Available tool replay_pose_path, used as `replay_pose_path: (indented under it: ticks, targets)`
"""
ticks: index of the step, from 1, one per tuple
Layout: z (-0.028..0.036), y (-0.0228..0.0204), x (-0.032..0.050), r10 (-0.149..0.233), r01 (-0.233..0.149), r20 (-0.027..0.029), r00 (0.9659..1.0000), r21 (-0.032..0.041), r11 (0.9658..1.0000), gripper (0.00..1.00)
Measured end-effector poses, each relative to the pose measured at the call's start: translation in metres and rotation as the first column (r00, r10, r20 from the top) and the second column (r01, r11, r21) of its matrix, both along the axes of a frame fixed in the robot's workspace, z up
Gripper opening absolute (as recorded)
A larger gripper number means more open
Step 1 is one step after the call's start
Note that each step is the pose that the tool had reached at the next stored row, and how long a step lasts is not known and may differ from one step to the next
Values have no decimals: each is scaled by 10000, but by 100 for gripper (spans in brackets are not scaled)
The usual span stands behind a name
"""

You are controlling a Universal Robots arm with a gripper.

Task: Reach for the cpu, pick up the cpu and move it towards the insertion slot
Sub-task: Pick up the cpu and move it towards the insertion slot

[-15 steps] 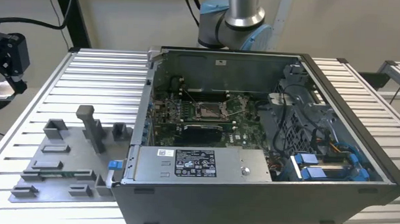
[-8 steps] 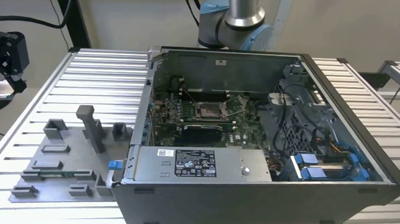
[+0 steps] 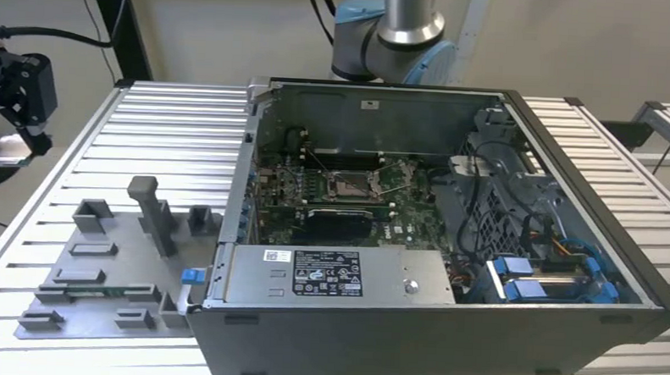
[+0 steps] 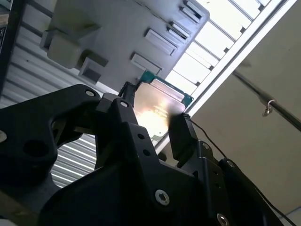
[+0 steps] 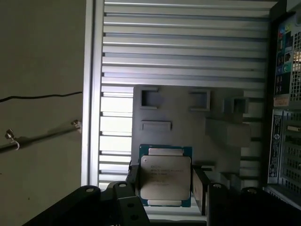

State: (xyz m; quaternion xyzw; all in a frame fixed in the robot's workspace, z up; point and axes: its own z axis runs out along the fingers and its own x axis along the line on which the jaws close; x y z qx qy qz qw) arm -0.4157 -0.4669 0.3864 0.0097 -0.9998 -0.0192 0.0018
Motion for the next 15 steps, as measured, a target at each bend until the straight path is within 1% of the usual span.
replay_pose_path:
  ticks: [15]
  targets:
    - [0, -1, 322, 0, 0, -155, 9999, 0, 10000, 0]
